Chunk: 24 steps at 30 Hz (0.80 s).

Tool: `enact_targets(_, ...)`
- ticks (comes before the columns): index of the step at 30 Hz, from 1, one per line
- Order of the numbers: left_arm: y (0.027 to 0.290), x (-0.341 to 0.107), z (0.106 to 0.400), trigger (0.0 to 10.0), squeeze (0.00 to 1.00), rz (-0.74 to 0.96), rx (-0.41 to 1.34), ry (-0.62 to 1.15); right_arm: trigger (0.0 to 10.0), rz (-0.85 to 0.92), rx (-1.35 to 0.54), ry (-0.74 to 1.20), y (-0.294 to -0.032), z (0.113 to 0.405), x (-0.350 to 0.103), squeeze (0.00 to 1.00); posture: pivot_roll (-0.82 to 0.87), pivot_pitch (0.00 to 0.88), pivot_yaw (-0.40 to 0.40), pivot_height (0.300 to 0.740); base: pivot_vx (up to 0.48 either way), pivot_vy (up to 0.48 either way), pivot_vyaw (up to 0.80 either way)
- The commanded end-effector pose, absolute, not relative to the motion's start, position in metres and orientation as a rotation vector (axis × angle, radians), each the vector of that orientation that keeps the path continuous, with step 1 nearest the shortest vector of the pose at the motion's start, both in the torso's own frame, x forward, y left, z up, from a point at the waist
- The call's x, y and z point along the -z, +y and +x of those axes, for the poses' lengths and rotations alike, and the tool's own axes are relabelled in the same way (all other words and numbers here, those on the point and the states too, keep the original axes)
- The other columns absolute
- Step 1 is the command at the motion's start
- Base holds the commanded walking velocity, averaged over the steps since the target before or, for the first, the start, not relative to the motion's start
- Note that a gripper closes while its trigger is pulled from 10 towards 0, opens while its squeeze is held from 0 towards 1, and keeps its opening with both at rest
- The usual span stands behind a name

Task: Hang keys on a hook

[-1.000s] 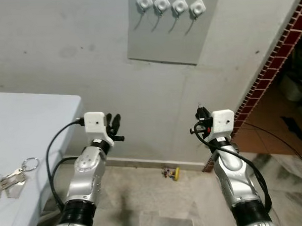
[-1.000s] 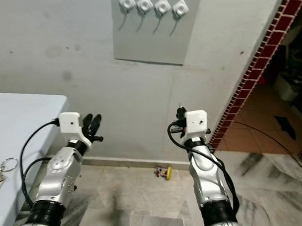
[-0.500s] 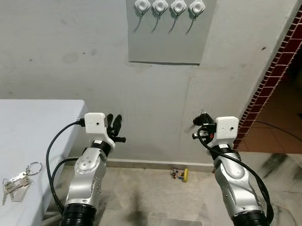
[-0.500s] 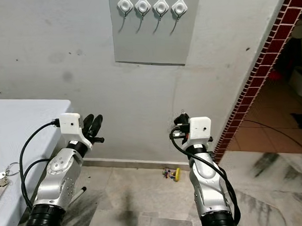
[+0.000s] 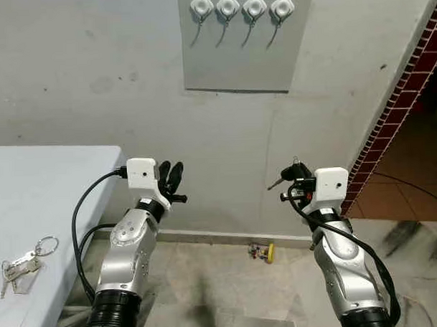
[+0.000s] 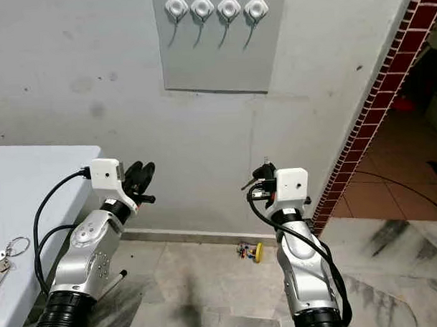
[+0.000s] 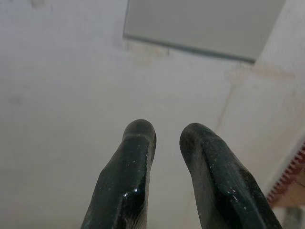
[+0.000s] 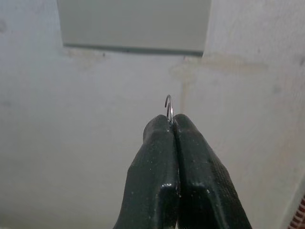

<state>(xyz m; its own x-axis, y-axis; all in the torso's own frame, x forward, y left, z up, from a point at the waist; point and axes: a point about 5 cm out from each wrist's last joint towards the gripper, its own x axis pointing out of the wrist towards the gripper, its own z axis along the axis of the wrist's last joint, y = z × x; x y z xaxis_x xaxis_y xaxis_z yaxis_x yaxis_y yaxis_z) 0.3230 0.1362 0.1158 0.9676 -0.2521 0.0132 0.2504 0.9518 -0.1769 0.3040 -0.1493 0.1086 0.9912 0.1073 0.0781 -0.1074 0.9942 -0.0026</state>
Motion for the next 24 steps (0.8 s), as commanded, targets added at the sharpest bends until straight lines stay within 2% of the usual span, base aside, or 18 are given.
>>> enact_targets(1, 0.1347, -0.1199, 0.3227, 10.0, 0.0, -0.162, 0.255, -0.001, 10.0, -0.017, -0.119, -0.098, -0.15, 0.3063, -0.1168, 0.0, -0.07, 0.0, -0.017, 0.74, 0.465, 0.0, 0.0)
enact_targets(24, 0.1347, -0.1185, 0.321, 10.0, 0.0, -0.154, 0.253, 0.002, 10.0, -0.029, -0.158, -0.082, -0.1446, 0.3052, -0.1158, 0.0, -0.06, 0.0, -0.03, 0.74, 0.469, 0.0, 0.0)
